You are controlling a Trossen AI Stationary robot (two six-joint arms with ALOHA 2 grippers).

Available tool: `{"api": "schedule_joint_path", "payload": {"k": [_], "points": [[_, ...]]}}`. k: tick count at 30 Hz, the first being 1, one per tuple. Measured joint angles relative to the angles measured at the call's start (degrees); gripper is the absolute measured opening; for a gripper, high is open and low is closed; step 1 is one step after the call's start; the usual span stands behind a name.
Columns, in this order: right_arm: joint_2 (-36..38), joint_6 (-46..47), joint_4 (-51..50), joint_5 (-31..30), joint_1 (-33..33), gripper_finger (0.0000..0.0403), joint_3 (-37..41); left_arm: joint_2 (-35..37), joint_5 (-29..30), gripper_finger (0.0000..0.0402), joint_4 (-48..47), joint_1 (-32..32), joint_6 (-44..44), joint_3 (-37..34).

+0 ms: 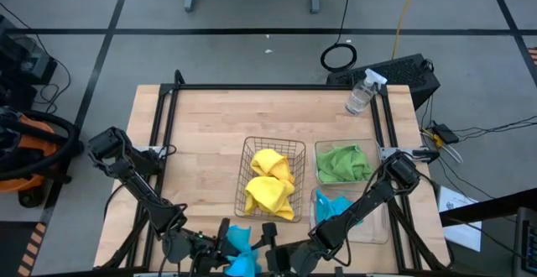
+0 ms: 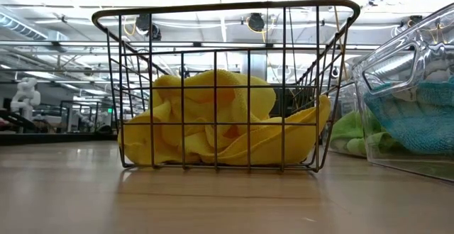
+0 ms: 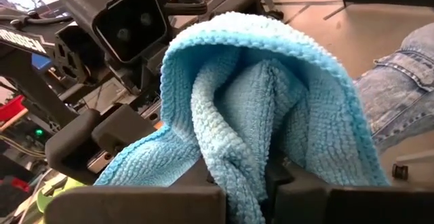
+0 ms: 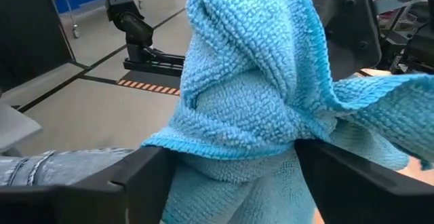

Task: Sort microfiber towel by color & place in baskets
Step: Put the blue microfiber cloth into the bottom transparent bin

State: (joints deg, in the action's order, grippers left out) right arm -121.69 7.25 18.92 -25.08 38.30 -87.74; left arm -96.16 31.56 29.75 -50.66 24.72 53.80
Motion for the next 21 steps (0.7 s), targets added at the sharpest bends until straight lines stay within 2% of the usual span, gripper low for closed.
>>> {"api": "schedule_joint_path", "payload": {"k": [3,7,11,17,21], "points": [[0.0,0.16,-0.86,1.16,0.0,0.0302,0.0,0.0,-0.04,0.0032,-0.08,0.0,0.06,0.0],[1.59,7.65,-7.17,6.67,-0.17,0.0293,-0.02,0.0,-0.2,0.0033,0.01,-0.34,0.19,0.0],[3.1,13.23,-11.91,6.08,0.01,0.0287,-0.02,0.0,-0.14,0.003,0.36,-0.76,2.59,0.09],[3.15,11.56,-10.86,5.95,-1.32,0.0289,-0.02,0.02,-0.16,0.003,2.04,-0.3,3.31,0.09],[3.15,10.85,-9.31,5.93,-2.07,0.0272,-0.02,0.02,-0.25,0.003,2.42,0.42,4.56,0.09]]}}
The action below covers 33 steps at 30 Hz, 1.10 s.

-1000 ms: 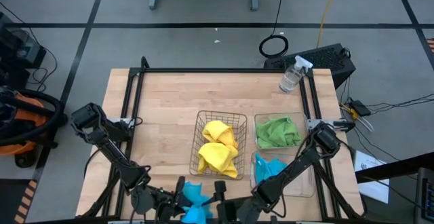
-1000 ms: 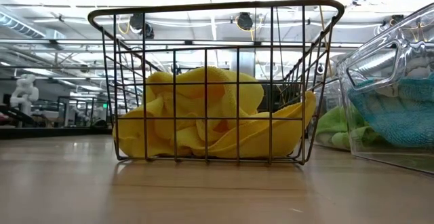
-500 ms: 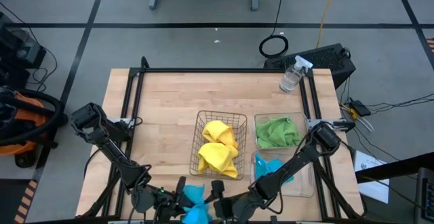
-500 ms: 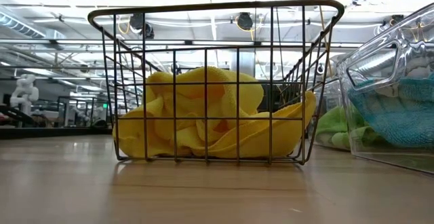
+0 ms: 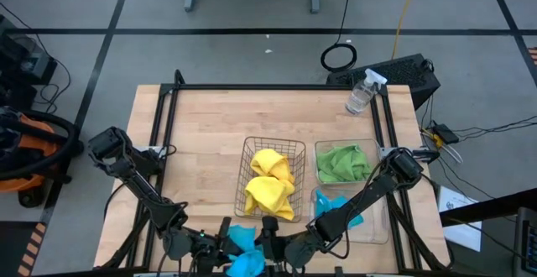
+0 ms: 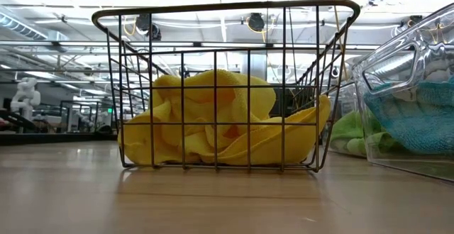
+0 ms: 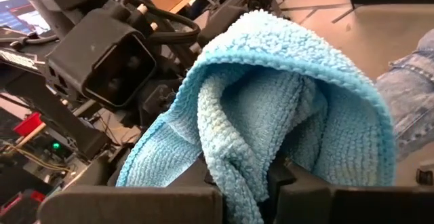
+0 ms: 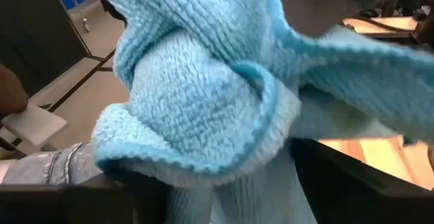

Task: Sort microfiber towel by color & place in baskets
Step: Put the blue microfiber cloth into the bottom transparent bin

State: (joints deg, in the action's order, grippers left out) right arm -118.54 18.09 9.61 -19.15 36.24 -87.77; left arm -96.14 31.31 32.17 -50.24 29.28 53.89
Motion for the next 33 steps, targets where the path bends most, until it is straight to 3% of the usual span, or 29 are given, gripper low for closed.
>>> {"api": "schedule_joint_path", "payload": {"k": [5,10,12,15,20,25,28,33], "points": [[0.0,-2.55,0.43,0.47,-0.36,0.0202,0.0,0.0,-0.89,0.0031,0.54,0.56,-0.24,0.0],[0.0,-4.25,0.43,1.57,-0.55,0.0069,0.0,0.0,-0.89,0.0049,1.37,1.01,-2.5,0.0],[0.0,-4.41,0.43,1.58,-0.63,0.0021,0.0,0.0,-0.87,0.0063,2.35,1.21,-7.58,0.0],[0.0,-4.1,-0.11,1.5,-0.66,0.0016,0.0,0.0,-2.18,0.0095,1.78,1.47,-13.6,0.0],[0.68,-3.73,-3.23,1.33,0.14,0.0006,0.0,0.08,-3.38,0.0179,0.38,0.51,-17.39,0.0],[3.93,-0.08,-10.88,0.69,1.46,0.0004,0.0,1.52,-0.31,0.0259,-4.07,-2.04,-18.44,0.0],[6.71,0.94,-16.97,-2.86,2.7,0.0003,0.0,2.25,2.32,0.0283,-7.87,-3.32,-18.49,0.0],[11.7,6.64,-31.21,-10.14,4.74,0.0003,0.0,2.64,7.35,0.0289,-11.32,-4.2,-18.54,-0.02]]}}
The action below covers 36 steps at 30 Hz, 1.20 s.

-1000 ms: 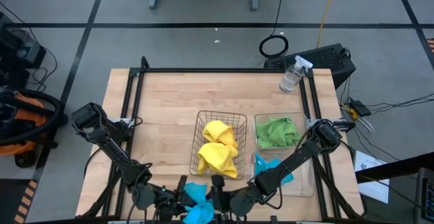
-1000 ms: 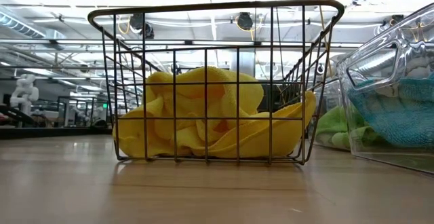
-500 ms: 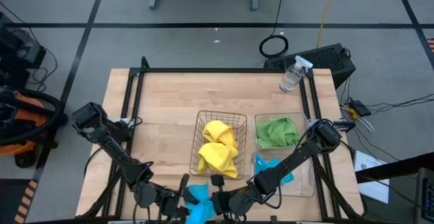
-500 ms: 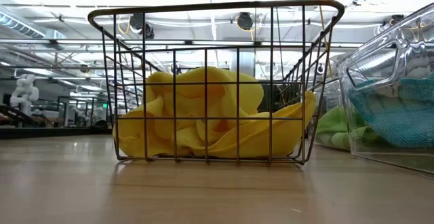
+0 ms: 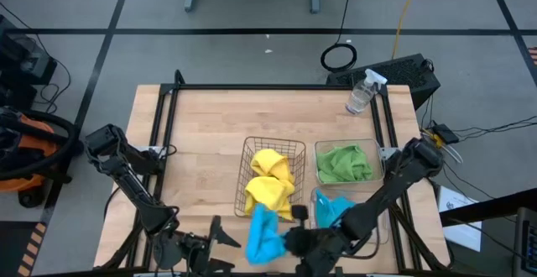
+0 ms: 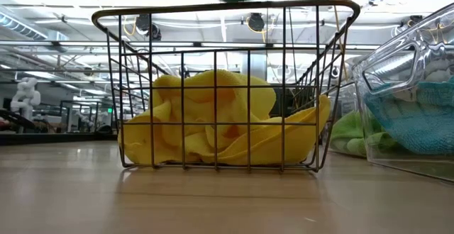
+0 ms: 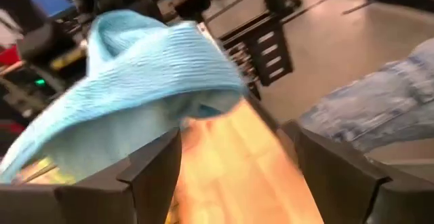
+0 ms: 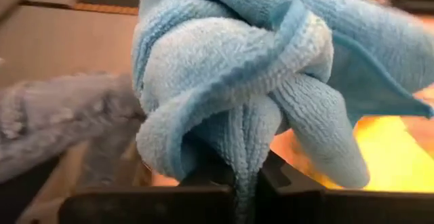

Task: Sort microfiber towel by color & place in baskets
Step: Put the blue microfiber cloth into the bottom transparent bin

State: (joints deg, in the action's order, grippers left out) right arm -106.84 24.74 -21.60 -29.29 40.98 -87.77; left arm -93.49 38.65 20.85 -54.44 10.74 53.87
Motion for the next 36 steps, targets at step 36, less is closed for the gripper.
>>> {"api": "schedule_joint_path", "payload": {"k": [36], "points": [[7.82,69.11,-68.4,11.04,19.76,0.0006,0.0,0.0,1.33,0.029,-4.44,3.78,-5.9,-0.04]]}}
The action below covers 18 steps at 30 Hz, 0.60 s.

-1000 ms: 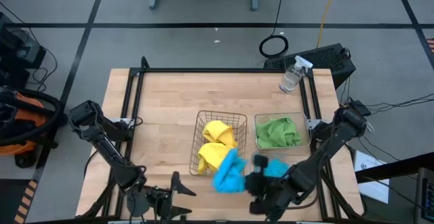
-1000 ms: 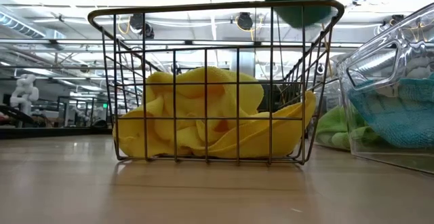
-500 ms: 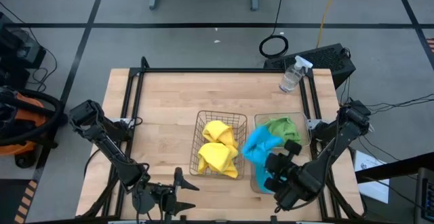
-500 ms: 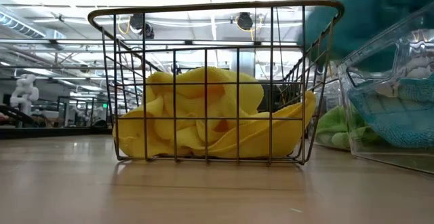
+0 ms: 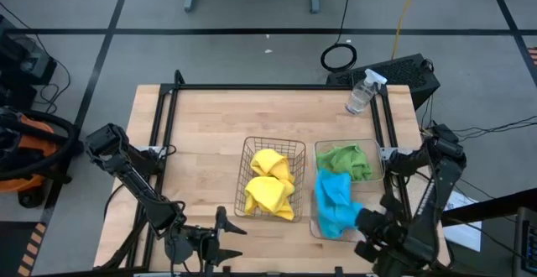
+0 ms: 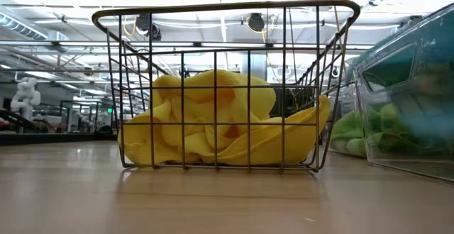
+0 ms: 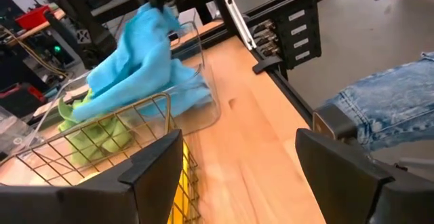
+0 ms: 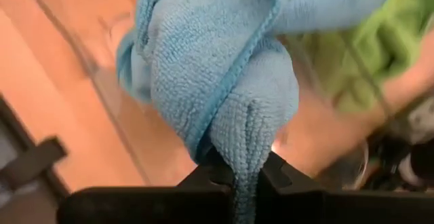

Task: Sort microfiber towel by color & place in baskets
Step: Put the blue microfiber cloth into the bottom transparent bin

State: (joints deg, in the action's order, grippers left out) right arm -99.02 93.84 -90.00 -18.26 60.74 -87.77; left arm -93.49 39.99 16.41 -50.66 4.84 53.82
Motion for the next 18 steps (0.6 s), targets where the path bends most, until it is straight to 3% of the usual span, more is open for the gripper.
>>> {"api": "schedule_joint_path", "payload": {"k": [9,14,18], "points": [[-0.02,7.51,0.08,8.38,4.7,0.0006,0.0,0.0,-0.1,0.029,0.65,0.91,0.01,0.0],[0.0,5.8,5.54,12.73,4.68,0.0006,-0.14,0.0,-0.33,0.029,0.65,0.9,0.0,0.0],[0.04,2.69,8.01,12.06,4.67,0.0003,-2.98,0.0,-0.35,0.029,0.65,0.9,0.0,0.0]]}}
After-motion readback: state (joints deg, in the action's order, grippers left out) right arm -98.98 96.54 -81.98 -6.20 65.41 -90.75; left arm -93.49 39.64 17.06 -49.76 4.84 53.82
